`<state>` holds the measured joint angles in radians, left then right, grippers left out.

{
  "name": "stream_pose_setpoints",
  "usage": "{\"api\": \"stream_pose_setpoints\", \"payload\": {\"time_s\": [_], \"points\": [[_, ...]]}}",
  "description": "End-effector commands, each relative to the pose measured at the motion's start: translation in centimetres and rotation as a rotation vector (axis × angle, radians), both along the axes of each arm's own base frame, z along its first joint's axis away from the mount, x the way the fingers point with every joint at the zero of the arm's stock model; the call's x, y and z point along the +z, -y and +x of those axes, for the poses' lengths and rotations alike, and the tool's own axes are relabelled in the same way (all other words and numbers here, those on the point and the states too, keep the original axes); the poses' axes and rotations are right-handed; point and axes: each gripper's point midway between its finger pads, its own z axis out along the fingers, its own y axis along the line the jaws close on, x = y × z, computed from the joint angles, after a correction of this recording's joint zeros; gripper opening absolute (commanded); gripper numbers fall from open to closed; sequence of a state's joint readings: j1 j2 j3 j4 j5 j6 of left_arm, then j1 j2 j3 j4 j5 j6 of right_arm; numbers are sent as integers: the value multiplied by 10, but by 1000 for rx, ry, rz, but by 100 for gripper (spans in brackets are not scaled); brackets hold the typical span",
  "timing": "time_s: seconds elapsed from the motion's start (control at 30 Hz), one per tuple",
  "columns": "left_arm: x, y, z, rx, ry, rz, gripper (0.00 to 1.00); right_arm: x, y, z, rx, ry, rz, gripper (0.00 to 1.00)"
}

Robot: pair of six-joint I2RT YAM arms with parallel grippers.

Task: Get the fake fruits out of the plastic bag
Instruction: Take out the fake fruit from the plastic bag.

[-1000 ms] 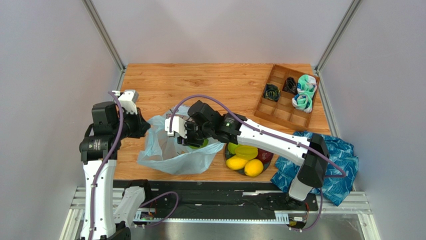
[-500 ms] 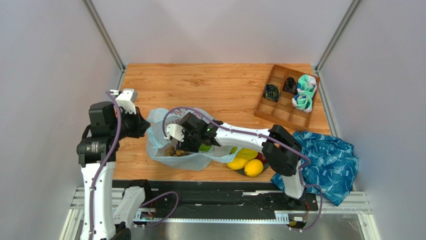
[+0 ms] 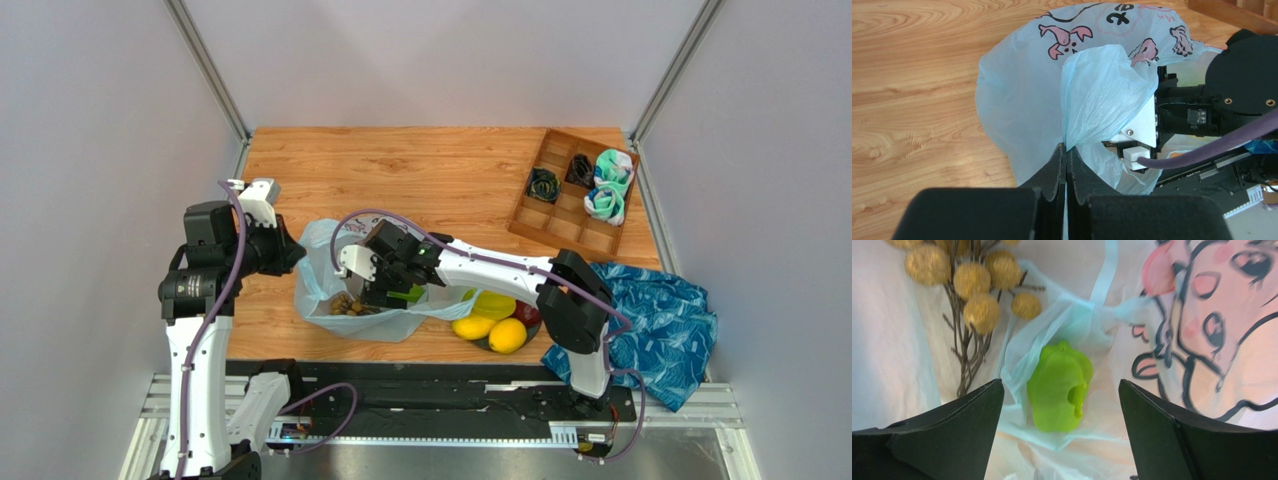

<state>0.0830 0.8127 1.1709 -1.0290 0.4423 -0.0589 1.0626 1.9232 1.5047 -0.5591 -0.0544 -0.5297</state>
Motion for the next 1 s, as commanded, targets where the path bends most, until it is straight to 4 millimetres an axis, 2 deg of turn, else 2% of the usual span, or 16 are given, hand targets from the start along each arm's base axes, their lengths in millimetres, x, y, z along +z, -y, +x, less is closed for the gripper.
{"api": "stream_pose_setpoints", "payload": {"time_s": [0.0,0.03,0.13,0.27,0.37,0.4,0.43,0.5,0.53,0.57,0.63,0.83,0.9,0.93,0.97], "points": [[0,1,0,-13,8,-5,0,-9,6,-5,33,-71,-75,92],[0,1,1,-12,9,-3,0,-20,6,-4,31,-77,-98,92],[2,-1,0,-7,15,7,0,-30,4,9,8,-53,-114,91],[2,-1,-1,-8,12,10,0,-35,10,33,-47,19,-161,91],[2,-1,-1,-8,15,10,0,-31,13,34,-63,10,-193,90],[2,-1,-1,-9,13,8,0,-31,15,32,-56,7,-195,88],[3,0,0,-9,18,7,0,-29,15,31,-46,3,-191,79],[2,0,0,-9,18,4,0,-13,14,27,-30,0,-167,71],[3,0,0,-8,21,6,0,-6,13,28,-31,6,-156,63],[3,0,0,-9,23,5,0,2,8,21,-7,-19,-128,58],[4,0,1,-8,26,6,0,29,6,18,-12,-27,-99,48],[3,-1,2,1,29,5,0,85,3,4,12,-33,34,43],[0,-2,3,4,23,5,0,94,1,-3,29,-54,86,43],[-1,-2,3,5,21,4,0,106,2,-8,33,-60,122,43],[0,-1,3,5,24,3,0,105,1,-17,58,-95,141,43]]}}
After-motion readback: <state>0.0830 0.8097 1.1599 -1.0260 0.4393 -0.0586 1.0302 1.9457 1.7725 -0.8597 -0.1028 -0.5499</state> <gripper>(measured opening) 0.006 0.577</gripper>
